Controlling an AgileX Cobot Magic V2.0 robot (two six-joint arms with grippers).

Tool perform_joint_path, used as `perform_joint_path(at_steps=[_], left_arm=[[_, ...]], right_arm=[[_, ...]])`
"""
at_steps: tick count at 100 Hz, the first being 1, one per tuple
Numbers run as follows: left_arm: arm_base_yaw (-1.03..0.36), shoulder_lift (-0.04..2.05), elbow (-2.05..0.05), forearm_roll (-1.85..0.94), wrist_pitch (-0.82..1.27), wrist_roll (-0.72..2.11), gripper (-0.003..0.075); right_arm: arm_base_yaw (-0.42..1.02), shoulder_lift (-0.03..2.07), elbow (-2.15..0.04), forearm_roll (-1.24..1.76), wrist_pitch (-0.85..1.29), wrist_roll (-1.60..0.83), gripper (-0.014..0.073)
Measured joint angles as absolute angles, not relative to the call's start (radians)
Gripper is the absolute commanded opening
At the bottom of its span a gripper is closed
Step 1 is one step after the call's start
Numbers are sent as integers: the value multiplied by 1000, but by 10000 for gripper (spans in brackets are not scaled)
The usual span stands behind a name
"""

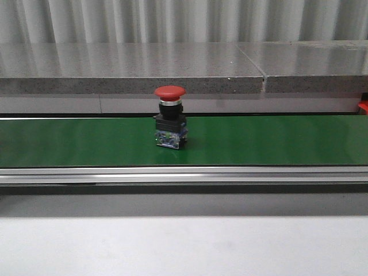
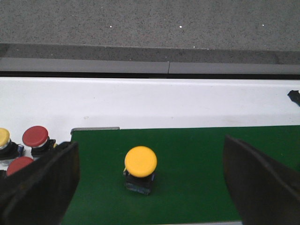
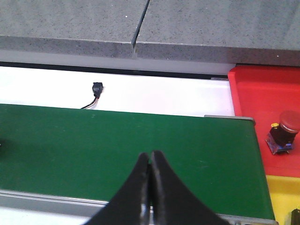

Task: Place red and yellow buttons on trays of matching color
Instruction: 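Place the yellow button on the belt and open the left gripper, then lower the right gripper onto the red button and grasp it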

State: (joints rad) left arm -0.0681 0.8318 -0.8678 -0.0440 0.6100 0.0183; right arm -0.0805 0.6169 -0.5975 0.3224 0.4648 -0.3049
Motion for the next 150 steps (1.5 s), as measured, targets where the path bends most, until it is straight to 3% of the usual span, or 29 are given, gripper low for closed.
perform_joint_path(at_steps=[11, 21, 52, 89, 96, 111, 121, 150], left_arm=[[-68, 721, -774, -47, 621, 20, 572], [-68, 617, -682, -59, 622, 20, 486], [-68, 380, -496, -87, 628, 20, -22], [-68, 344, -476, -89, 634, 20, -21], [-68, 344, -476, -89, 634, 20, -21], [-68, 344, -476, -89, 634, 20, -21], [-68, 344, -476, -89, 634, 20, -21], [-68, 344, -476, -90, 634, 20, -21]], right_arm=[[-81, 617, -598, 322, 465, -305, -68], [-81, 617, -598, 322, 465, -305, -68], [-81, 617, -598, 322, 465, -305, -68], [-81, 617, -598, 322, 467, -305, -37], [-81, 617, -598, 328, 480, -305, 49], [-81, 617, -598, 366, 537, -305, 405], [-81, 617, -598, 403, 562, -305, 559], [-14, 648, -604, 478, 620, -419, 582]])
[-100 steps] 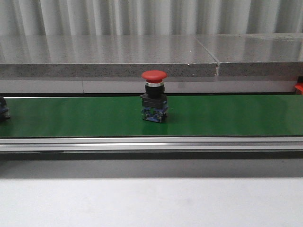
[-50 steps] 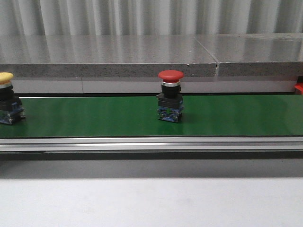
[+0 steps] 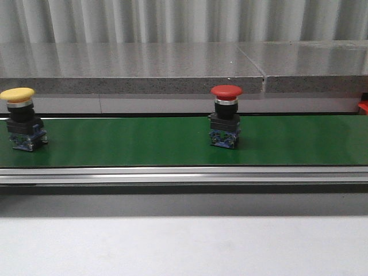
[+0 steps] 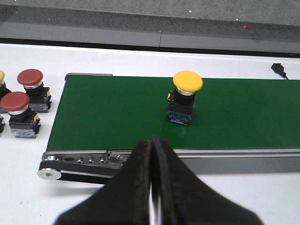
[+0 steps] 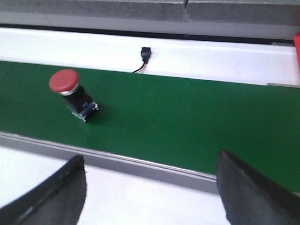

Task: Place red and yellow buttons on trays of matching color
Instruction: 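Lower the right gripper onto the red button and grasp it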

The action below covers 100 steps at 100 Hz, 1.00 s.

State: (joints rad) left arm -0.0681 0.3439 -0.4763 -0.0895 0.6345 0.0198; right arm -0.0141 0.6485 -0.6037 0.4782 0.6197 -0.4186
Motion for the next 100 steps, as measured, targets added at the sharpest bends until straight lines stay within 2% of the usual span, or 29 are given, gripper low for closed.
perform_joint_path(at_steps=[58, 100], left_arm=[[-71, 344, -476, -90, 634, 20, -21], [-71, 344, -476, -91, 634, 20, -21]], right_arm=[[222, 1206, -835, 488, 606, -550, 582], [284, 1481, -969, 492, 508, -563, 579]])
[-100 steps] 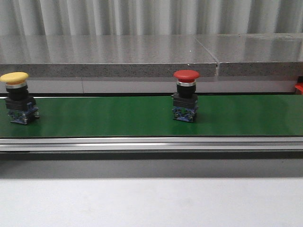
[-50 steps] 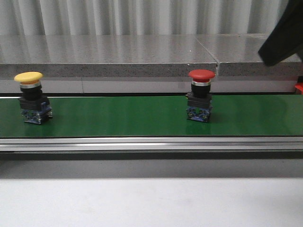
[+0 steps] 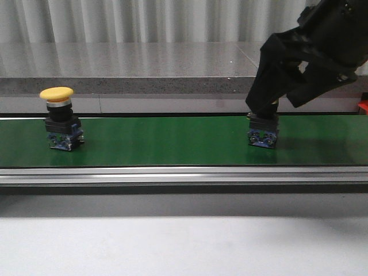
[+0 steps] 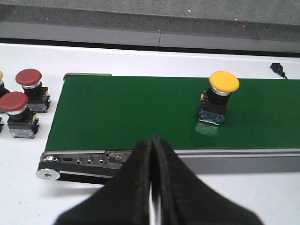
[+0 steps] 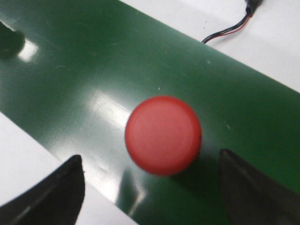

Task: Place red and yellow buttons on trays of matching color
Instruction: 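Lower the right gripper onto the red button and grasp it, then carry the red button into the red tray and release it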

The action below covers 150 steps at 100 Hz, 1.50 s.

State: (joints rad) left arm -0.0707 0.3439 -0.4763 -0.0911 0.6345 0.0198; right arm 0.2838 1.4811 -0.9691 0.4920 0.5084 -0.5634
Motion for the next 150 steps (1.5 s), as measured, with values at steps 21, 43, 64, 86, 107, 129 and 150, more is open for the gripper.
perform_joint_path(at_steps=[21, 43, 64, 86, 107, 129, 150], left_arm=[[-71, 344, -476, -91, 634, 20, -21], [-71, 344, -476, -92, 634, 20, -21], [-71, 344, -476, -92, 634, 20, -21], [-71, 344, -476, -92, 634, 20, -21], [-71, 344, -476, -92, 634, 20, -21], [-71, 344, -476, -92, 634, 20, -21], [-71, 344, -476, -92, 634, 20, -21]], right_arm=[[284, 1549, -995, 492, 433, -563, 311], [274, 1556, -1003, 492, 463, -566, 109], [184, 1556, -1105, 489, 616, -551, 109], [-39, 1556, -1312, 488, 701, -441, 109], [-274, 1579, -1448, 484, 683, -373, 109], [-467, 1693, -1522, 482, 649, -314, 109], [-597, 1816, -1548, 481, 620, -308, 109]])
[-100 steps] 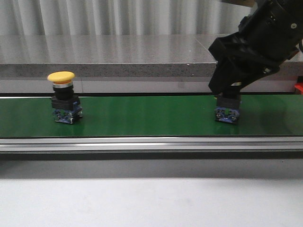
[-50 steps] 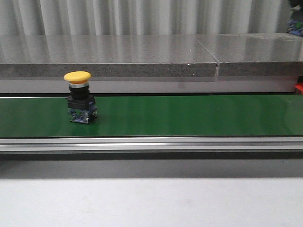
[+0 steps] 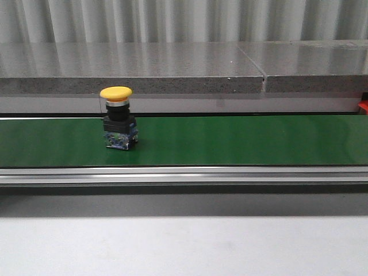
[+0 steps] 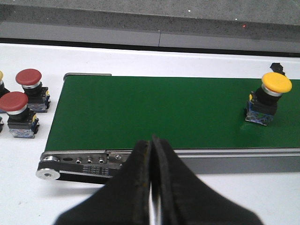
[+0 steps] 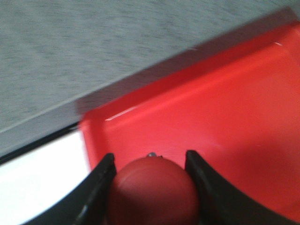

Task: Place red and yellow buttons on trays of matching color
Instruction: 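Carry the red button into the red tray and release it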

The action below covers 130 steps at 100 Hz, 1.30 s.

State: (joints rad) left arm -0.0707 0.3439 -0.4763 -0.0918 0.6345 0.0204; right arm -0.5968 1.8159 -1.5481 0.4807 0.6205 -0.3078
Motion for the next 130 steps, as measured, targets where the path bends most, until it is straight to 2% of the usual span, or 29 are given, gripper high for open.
perform_joint_path(at_steps=[18, 78, 88, 98, 105, 114, 130], left_arm=[[-71, 344, -476, -92, 634, 20, -21], [-71, 344, -475, -92, 634, 20, -21], [-71, 344, -475, -92, 634, 20, -21], [-71, 344, -475, -92, 634, 20, -21], [-71, 344, -475, -92, 634, 20, -21], [-71, 344, -475, -92, 634, 20, -21], [-71, 344, -475, -92, 634, 20, -21]], right_arm=[[-650, 1913, -1548, 478, 594, -308, 109], [-652, 2079, -1552, 478, 570, -308, 125], [-652, 2079, -1552, 478, 580, -308, 248], [-652, 2079, -1552, 478, 593, -308, 457], [-652, 2079, -1552, 478, 595, -308, 565], [-652, 2079, -1562, 478, 601, -308, 627], [-652, 2079, -1605, 478, 627, -308, 628]])
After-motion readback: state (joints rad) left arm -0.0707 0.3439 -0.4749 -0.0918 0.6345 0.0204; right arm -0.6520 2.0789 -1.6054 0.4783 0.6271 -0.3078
